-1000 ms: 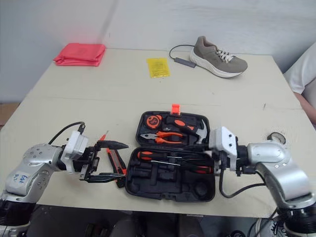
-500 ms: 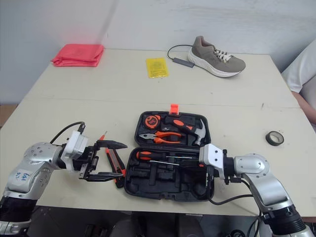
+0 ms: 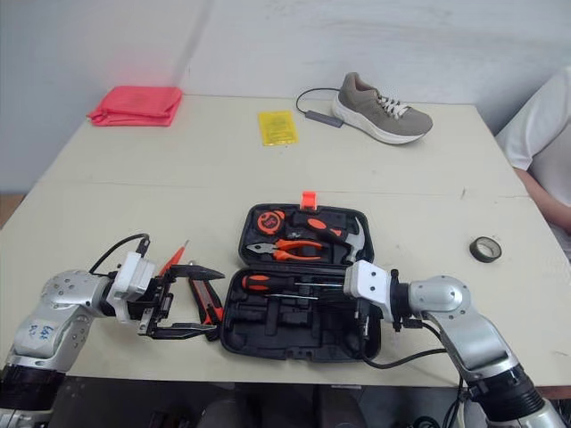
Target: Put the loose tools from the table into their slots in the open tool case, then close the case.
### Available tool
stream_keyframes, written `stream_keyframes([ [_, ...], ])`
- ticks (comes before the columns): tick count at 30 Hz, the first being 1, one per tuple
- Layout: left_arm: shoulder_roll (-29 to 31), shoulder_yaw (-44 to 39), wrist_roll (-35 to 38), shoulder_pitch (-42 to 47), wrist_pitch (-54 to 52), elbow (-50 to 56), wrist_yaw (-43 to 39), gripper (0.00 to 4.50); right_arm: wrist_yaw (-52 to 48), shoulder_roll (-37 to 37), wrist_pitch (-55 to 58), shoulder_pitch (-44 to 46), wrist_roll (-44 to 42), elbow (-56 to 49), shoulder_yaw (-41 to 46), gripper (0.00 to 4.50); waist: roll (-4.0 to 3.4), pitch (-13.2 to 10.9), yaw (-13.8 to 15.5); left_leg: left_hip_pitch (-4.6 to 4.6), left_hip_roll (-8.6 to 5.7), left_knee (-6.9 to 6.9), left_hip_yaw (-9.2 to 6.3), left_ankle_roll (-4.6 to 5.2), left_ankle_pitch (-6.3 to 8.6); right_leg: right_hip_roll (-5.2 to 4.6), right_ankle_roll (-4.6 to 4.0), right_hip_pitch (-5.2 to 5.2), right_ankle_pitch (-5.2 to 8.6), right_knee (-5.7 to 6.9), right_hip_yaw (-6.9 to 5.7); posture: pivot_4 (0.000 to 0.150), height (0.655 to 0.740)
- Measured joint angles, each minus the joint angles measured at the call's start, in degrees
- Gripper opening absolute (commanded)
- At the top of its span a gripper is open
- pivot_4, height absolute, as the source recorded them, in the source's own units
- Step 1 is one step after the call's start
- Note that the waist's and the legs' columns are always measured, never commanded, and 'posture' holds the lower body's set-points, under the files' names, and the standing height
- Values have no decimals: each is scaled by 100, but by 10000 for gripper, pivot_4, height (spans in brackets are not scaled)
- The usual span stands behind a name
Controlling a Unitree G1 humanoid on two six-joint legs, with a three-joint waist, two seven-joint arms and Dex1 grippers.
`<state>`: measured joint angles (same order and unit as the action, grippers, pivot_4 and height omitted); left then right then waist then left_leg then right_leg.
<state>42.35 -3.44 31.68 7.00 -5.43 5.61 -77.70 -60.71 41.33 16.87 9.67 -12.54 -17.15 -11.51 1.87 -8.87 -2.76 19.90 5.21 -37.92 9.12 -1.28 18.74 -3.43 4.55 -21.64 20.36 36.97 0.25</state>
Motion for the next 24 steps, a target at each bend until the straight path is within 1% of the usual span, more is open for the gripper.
stream_keyframes([
  [2, -29, 0, -7, -9, 36, -6, 0, 45000, 62, -9, 182, 23, -1, -107, -15, 738, 1, 1, -18, -17, 1, 8, 1, -4, 6, 0, -7, 15, 4, -1, 0, 1500, 7400],
  [7, -71, 0, -30, -5, 47, -8, 12, 45000, 96, -32, 264, 2, -131, -170, 78, 738, -1, -1, -31, -18, 1, 21, 2, -4, 5, 1, -9, 12, 5, -5, 0, 1500, 7400],
  [8, -74, -28, -32, 17, 46, -7, 57, 45000, 17, -264, -153, -189, -434, -80, 414, 738, -6, -6, -19, -11, 0, 25, -1, -3, 5, 2, -9, 6, 5, -8, -4, 1500, 7400],
  [10, -69, -116, -25, 5, 24, -16, 95, 45000, -109, -390, -548, -372, -845, -136, 807, 738, -38, -29, -8, -4, -8, 24, 2, -1, 5, 0, -6, 1, 4, -9, 0, 1500, 7400],
  [12, -11, -280, 2, -36, -8, -47, 111, 45000, -208, -308, -759, -535, -1063, -269, 1200, 738, -48, -35, -2, 0, -12, 23, 5, 4, 7, -3, -2, -2, 2, -12, 3, 1500, 7400],
  [13, 66, -404, 16, -78, -18, -123, 125, 45000, -259, -155, -808, -725, -1196, -384, 1471, 738, -49, -35, 9, 2, -11, 24, 4, 5, 7, -2, -2, -4, 2, -17, 2, 1500, 7400],
  [15, 212, -761, 18, -185, -16, -421, 167, 45000, -272, 62, -761, -1112, -1480, -504, 2110, 6716, -48, -36, 34, 8, -9, 24, 1, 7, 8, -2, -2, -5, 2, -26, -1, 1500, 7400],
  [16, 277, -953, 18, -209, -6, -594, 225, 45000, -275, 139, -756, -1317, -1587, -516, 2444, 8613, -47, -37, 42, 10, -9, 24, 1, 8, 9, -4, -1, -6, 2, -28, -1, 1500, 7400],
  [18, 390, -1291, 12, -251, 37, -892, 328, 45000, -331, 280, -892, -1722, -1582, -482, 2908, 17762, -47, -37, 63, 12, -10, 25, 0, 28, 20, -5, 2, -6, 0, -33, -2, 1500, 7400],
  [19, 486, -1510, 6, -302, 59, -1079, 393, 45000, -373, 329, -1065, -1958, -1532, -386, 3181, 23647, -47, -37, 71, 11, -10, 26, 1, 39, 26, -5, 2, -6, 0, -35, -2, 1500, 7400],
  [20, 588, -1720, -5, -371, 65, -1248, 451, 45000, -396, 335, -1216, -2118, -1478, -212, 3418, 27752, -44, -38, 72, 10, -9, 26, 2, 40, 27, -5, 2, -5, 0, -37, -1, 1500, 7400],
  [23, 907, -2508, -68, -791, 206, -1946, 598, 45000, -620, 331, -2009, -2728, -1330, 774, 4400, 43389, -42, -39, 77, -4, -21, 55, 15, 45, 29, -12, 2, -2, 0, -58, 4, 1500, 7400],
  [24, 969, -2690, -103, -910, 287, -2149, 630, 45000, -727, 331, -2270, -2870, -1318, 1089, 4606, 44355, -40, -40, 79, -13, -24, 67, 20, 47, 29, -14, 2, 4, 0, -68, 6, 1500, 7400],
])
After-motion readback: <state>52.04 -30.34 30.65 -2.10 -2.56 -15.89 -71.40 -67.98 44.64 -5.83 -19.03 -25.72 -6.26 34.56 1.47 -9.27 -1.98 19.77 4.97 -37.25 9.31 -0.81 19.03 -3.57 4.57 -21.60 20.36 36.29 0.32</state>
